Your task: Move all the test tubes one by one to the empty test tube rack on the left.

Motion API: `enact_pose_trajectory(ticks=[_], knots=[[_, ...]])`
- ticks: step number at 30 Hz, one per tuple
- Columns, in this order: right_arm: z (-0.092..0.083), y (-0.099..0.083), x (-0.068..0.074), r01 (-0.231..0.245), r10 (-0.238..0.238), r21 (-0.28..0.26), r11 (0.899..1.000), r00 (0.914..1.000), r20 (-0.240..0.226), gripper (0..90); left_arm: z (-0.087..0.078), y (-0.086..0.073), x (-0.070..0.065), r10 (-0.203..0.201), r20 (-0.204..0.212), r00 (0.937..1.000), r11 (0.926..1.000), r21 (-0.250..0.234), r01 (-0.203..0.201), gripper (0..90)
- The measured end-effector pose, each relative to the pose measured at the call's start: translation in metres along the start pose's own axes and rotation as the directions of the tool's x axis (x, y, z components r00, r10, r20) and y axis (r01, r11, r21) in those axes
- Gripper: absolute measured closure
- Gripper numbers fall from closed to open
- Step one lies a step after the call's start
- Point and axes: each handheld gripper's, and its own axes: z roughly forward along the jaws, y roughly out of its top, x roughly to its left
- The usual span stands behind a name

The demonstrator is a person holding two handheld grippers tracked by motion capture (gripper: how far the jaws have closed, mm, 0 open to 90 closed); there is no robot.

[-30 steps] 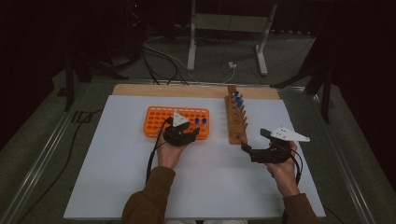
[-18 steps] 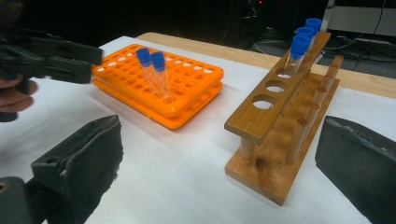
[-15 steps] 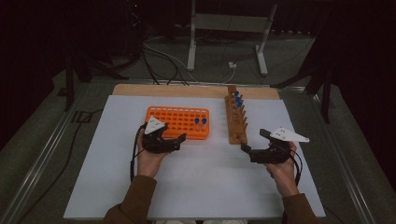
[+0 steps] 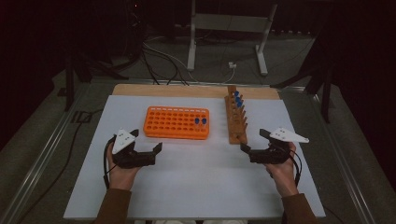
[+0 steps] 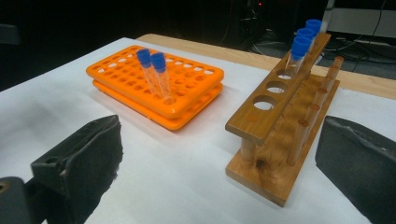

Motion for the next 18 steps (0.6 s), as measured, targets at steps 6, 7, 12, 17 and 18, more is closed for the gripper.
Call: enact_pose_trajectory(ticks=[6, 7, 12, 17, 18], knots=[[0.001, 0.001, 0.002, 0.005, -0.005, -0.001, 1.0, 1.0, 0.006, 0.6, -0.006, -0.004, 0.006, -0.014, -0.033, 0.9994, 0.9999, -0.005, 0.014, 1.3], [0.0, 0.002, 0.002, 0.009, -0.009, -0.003, 1.0, 0.9999, 0.008, 0.7, -0.007, -0.006, 0.006, -0.017, -0.035, 0.9992, 0.9998, -0.006, 0.017, 0.9], [0.001, 0.009, 0.005, 0.017, -0.017, -0.007, 1.0, 0.9997, 0.018, 0.7, -0.01, -0.008, 0.007, -0.028, -0.047, 0.9985, 0.9996, -0.01, 0.028, 0.9], [0.004, 0.027, 0.005, 0.013, -0.011, -0.036, 0.999, 0.9992, 0.039, 0.7, -0.01, -0.007, 0.005, -0.025, -0.051, 0.9984, 0.9995, -0.021, 0.024, 0.9], [0.007, 0.033, 0.004, 0.018, -0.016, -0.037, 0.999, 0.9986, 0.05, 0.7, -0.01, -0.007, 0.004, -0.023, -0.054, 0.9983, 0.9995, -0.021, 0.022, 0.9]])
